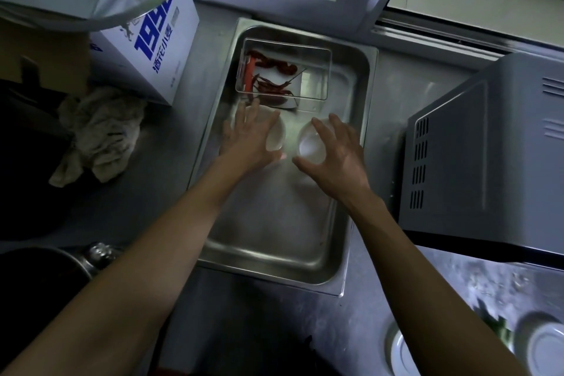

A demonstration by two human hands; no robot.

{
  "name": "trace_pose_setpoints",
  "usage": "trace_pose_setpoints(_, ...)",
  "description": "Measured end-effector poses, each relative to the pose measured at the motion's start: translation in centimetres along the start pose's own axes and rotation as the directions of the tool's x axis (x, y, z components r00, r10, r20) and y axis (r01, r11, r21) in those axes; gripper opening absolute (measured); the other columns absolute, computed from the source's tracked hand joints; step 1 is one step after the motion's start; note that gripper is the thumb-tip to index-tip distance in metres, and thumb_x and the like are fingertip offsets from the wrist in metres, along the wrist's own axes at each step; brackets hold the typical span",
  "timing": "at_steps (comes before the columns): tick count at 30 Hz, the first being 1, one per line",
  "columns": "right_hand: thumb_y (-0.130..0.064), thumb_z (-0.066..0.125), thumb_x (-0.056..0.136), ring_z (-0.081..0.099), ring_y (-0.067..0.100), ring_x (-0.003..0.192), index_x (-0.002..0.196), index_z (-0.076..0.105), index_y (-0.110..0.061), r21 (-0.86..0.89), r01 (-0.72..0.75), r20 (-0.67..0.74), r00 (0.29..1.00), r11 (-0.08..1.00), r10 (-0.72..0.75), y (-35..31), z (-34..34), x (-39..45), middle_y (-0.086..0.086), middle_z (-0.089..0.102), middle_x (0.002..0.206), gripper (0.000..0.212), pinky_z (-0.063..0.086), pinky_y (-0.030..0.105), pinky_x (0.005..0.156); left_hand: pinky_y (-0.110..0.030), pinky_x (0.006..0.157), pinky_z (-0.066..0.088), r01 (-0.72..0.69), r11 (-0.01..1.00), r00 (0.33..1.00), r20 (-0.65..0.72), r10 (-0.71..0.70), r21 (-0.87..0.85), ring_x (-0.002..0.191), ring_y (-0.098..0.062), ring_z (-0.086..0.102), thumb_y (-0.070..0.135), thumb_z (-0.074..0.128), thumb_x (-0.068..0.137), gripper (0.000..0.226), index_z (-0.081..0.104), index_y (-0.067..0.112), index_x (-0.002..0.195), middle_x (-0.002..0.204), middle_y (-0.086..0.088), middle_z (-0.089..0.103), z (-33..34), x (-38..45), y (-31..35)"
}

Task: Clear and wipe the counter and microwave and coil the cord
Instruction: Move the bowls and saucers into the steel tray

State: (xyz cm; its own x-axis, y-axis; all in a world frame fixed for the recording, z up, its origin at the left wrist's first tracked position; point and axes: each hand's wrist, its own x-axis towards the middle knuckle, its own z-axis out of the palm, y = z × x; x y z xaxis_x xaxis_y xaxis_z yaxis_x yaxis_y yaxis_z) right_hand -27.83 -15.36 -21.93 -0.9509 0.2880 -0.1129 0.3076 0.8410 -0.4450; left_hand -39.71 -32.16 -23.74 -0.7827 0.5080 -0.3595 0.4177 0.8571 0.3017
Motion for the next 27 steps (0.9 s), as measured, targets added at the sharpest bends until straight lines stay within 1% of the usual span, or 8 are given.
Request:
trace_pose_setpoints(3, -0.064, 0.067, 0.079, 0.019, 0.031, 0.148, 0.151, 0.030, -0.032, 0.009, 0.027, 0.006, 1.000, 1.000, -0.028, -0.7, 0.1, 0.6, 0.006, 0.021, 0.163, 0.087, 0.028, 0.054, 0.117, -0.060, 0.117, 0.014, 0.001, 1.000, 0.999, -0.049, 0.000, 0.021, 0.151, -0.032, -0.002, 0.056, 0.061, 0.088, 0.078, 0.022, 0.035, 0.152, 0.165, -0.007, 0.003, -0.6, -1.1, -1.1)
trace_pose_setpoints(5, -0.061, 0.069, 0.079, 0.020, 0.031, 0.147, 0.150, 0.032, -0.032, 0.019, 0.057, 0.000, 0.998, 0.998, -0.057, -1.7, 0.2, 1.2, 0.006, 0.023, 0.162, 0.085, 0.030, 0.054, 0.116, -0.057, 0.115, 0.023, 0.014, 1.000, 0.992, -0.124, -0.010, 0.027, 0.149, -0.032, 0.011, 0.048, 0.058, 0.093, 0.069, 0.028, 0.030, 0.152, 0.162, -0.008, 0.017, -1.3, -2.0, -2.1)
trace_pose_setpoints(9, -0.060, 0.071, 0.077, 0.021, 0.031, 0.147, 0.149, 0.032, -0.034, -0.022, 0.123, -0.001, 0.992, 0.992, -0.123, -4.4, 1.0, 2.7, 0.005, 0.024, 0.161, 0.086, 0.031, 0.054, 0.114, -0.051, 0.106, 0.037, 0.043, 0.998, 0.968, -0.245, -0.053, -0.045, 0.135, -0.029, 0.037, 0.034, 0.058, 0.093, 0.052, 0.045, 0.024, 0.143, 0.146, -0.006, 0.045, -2.9, -3.4, -4.1)
trace_pose_setpoints(12, -0.060, 0.070, 0.078, 0.017, 0.032, 0.149, 0.151, 0.032, -0.033, -0.039, 0.178, 0.041, 0.983, 0.983, -0.176, -6.4, 2.2, 3.7, 0.006, 0.022, 0.162, 0.087, 0.028, 0.055, 0.115, -0.046, 0.100, 0.043, 0.043, 0.996, 0.956, -0.287, -0.063, -0.074, 0.126, -0.027, 0.048, 0.028, 0.056, 0.093, 0.041, 0.052, 0.024, 0.134, 0.134, -0.003, 0.056, -3.6, -4.1, -5.3)
trace_pose_setpoints(15, -0.060, 0.070, 0.079, 0.015, 0.033, 0.149, 0.152, 0.032, -0.033, -0.075, 0.219, 0.087, 0.973, 0.973, -0.212, -8.0, 3.3, 4.8, 0.006, 0.021, 0.163, 0.087, 0.024, 0.054, 0.117, -0.040, 0.095, 0.044, 0.038, 0.997, 0.942, -0.331, -0.056, -0.061, 0.117, -0.026, 0.054, 0.024, 0.053, 0.096, 0.030, 0.055, 0.021, 0.125, 0.122, -0.004, 0.060, -3.7, -4.8, -6.0)
trace_pose_setpoints(19, -0.060, 0.070, 0.079, 0.012, 0.033, 0.150, 0.152, 0.031, -0.034, -0.111, 0.237, 0.152, 0.964, 0.965, -0.219, -8.9, 4.9, 5.9, 0.005, 0.016, 0.165, 0.087, 0.021, 0.053, 0.117, -0.037, 0.096, 0.043, 0.042, 0.996, 0.933, -0.353, -0.068, -0.081, 0.114, -0.023, 0.055, 0.021, 0.054, 0.096, 0.025, 0.056, 0.019, 0.121, 0.119, -0.004, 0.060, -3.7, -5.4, -6.3)
trace_pose_setpoints(23, -0.060, 0.070, 0.079, 0.010, 0.033, 0.151, 0.151, 0.029, -0.035, -0.136, 0.231, 0.198, 0.959, 0.963, -0.202, -8.8, 6.4, 6.6, 0.005, 0.013, 0.165, 0.087, 0.019, 0.053, 0.118, -0.038, 0.097, 0.046, 0.039, 0.992, 0.943, -0.323, -0.076, -0.120, 0.116, -0.022, 0.054, 0.025, 0.049, 0.097, 0.026, 0.056, 0.020, 0.122, 0.120, -0.002, 0.060, -3.8, -5.4, -6.0)
trace_pose_setpoints(27, -0.060, 0.069, 0.080, 0.009, 0.034, 0.151, 0.150, 0.030, -0.035, -0.149, 0.234, 0.217, 0.956, 0.961, -0.199, -8.6, 7.1, 7.1, 0.006, 0.013, 0.165, 0.085, 0.018, 0.055, 0.119, -0.039, 0.098, 0.047, 0.043, 0.993, 0.958, -0.276, -0.072, -0.110, 0.119, -0.023, 0.053, 0.033, 0.046, 0.094, 0.034, 0.055, 0.021, 0.125, 0.123, -0.003, 0.059, -4.1, -5.2, -5.6)
